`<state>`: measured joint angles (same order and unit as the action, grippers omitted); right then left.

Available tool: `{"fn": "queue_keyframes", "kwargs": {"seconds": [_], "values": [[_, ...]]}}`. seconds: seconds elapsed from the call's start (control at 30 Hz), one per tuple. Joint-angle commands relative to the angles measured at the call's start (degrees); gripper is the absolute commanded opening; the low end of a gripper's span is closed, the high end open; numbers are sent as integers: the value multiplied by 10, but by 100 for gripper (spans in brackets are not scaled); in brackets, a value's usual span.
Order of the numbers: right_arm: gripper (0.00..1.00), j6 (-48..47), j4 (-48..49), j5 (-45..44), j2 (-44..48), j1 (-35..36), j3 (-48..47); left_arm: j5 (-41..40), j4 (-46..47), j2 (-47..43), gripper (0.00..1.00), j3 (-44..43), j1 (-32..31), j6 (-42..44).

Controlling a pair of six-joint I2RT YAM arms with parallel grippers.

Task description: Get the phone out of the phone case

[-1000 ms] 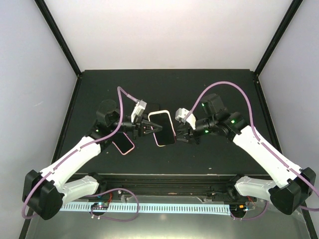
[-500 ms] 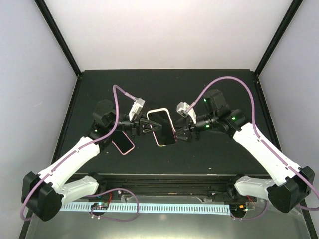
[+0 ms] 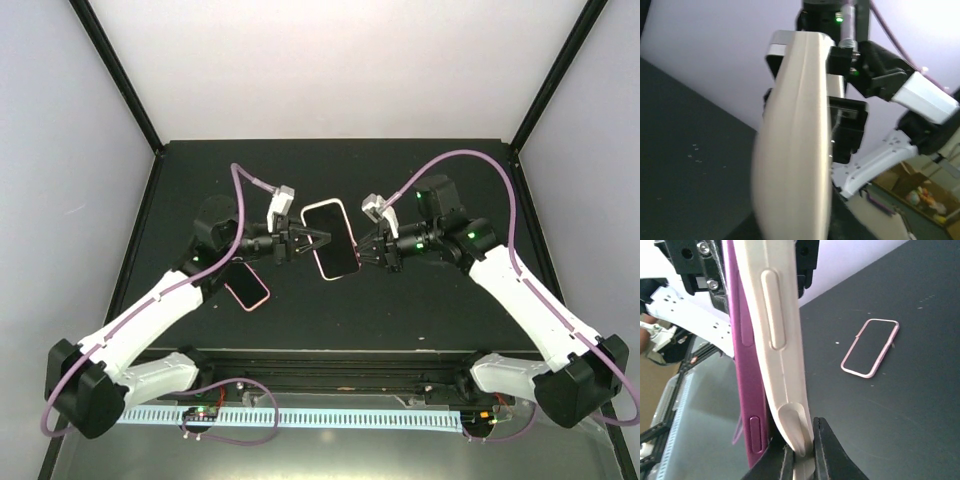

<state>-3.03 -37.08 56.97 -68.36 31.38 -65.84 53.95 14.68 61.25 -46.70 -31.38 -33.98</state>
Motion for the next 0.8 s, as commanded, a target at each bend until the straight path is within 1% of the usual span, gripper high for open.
{"fn": "queue_keyframes", "kwargs": {"seconds": [0.0,0.03,0.07,0.1,0.2,0.27,0.33,0.4,0.43,0.5,0.63,0.73,0.77], "values": [[1,37,75,70,5,-15,17,-213,-61,74,24,-11,-3,-40],[1,44,75,74,6,-31,29,-229,-45,85,40,-7,-1,-51],[1,52,79,73,8,-43,43,-251,-38,96,53,-8,0,-58],[1,64,89,70,10,-57,59,-285,-47,103,60,-13,1,-67],[1,98,105,49,12,-101,96,-377,-73,105,71,-21,4,-74],[1,115,107,4,11,-122,113,-409,-69,95,76,-10,4,-75],[1,128,106,-45,11,-132,130,-427,-77,86,79,-2,0,-68],[1,169,121,-122,20,-134,152,-456,-99,79,80,-1,-16,-36],[1,191,125,-162,26,-134,162,-478,-109,75,80,0,-30,-15],[1,216,121,-210,31,-133,171,-519,-120,69,78,10,-67,26],[1,216,76,-243,15,-134,162,-600,-111,55,72,46,-162,99],[1,217,50,-274,2,-134,165,-668,-94,53,71,69,-233,153],[1,216,49,-285,1,-134,172,-686,-92,57,72,73,-254,170]]}}
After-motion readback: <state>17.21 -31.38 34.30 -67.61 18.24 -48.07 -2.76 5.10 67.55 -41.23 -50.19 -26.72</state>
